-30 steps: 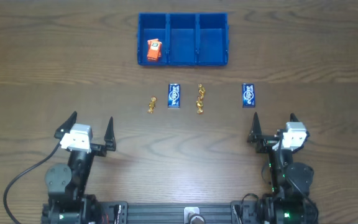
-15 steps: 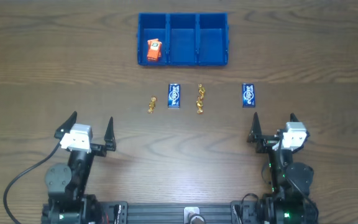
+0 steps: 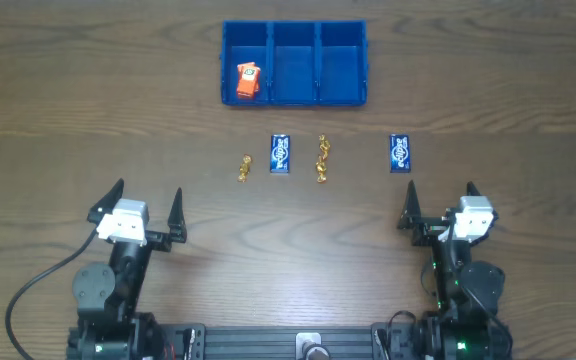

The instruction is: Sort Candies Into Trays

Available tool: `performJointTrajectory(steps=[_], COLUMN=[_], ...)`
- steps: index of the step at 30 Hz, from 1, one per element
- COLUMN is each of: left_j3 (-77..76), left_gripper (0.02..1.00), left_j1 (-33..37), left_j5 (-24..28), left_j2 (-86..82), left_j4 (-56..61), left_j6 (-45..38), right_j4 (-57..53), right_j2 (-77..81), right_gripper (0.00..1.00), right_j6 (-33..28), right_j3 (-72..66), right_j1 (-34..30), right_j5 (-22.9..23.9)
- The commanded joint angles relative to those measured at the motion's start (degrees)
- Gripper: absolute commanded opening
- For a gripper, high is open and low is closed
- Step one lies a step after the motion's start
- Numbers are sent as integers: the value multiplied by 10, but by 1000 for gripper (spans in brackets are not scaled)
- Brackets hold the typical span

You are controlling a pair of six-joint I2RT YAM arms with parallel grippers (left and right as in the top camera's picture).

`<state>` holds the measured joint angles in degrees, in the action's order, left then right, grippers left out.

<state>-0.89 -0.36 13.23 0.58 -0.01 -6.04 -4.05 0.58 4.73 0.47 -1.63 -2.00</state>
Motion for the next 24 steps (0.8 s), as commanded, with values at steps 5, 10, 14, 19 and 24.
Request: performJointTrajectory(steps=[5, 10, 14, 19, 24], left_j3=[6, 6, 6, 6, 6], left_gripper=[998, 998, 996, 998, 998], left_j1=[4, 4, 4, 4, 4], left_j5=[14, 14, 14, 14, 14], left_j2=[-4, -4, -4, -4, -4], left_j4=[-30, -30, -30, -30, -30], left_j6=[2, 2, 2, 2, 2], right_j4=[-7, -83, -138, -269, -401], right_j2=[11, 124, 262, 491, 716], right_gripper=[998, 998, 998, 998, 998], right_j6=[-1, -1, -2, -3, -32], right_j3=[50, 197, 329, 533, 695], right_j1=[3, 3, 3, 3, 4], right_j5=[-29, -32, -32, -32, -29])
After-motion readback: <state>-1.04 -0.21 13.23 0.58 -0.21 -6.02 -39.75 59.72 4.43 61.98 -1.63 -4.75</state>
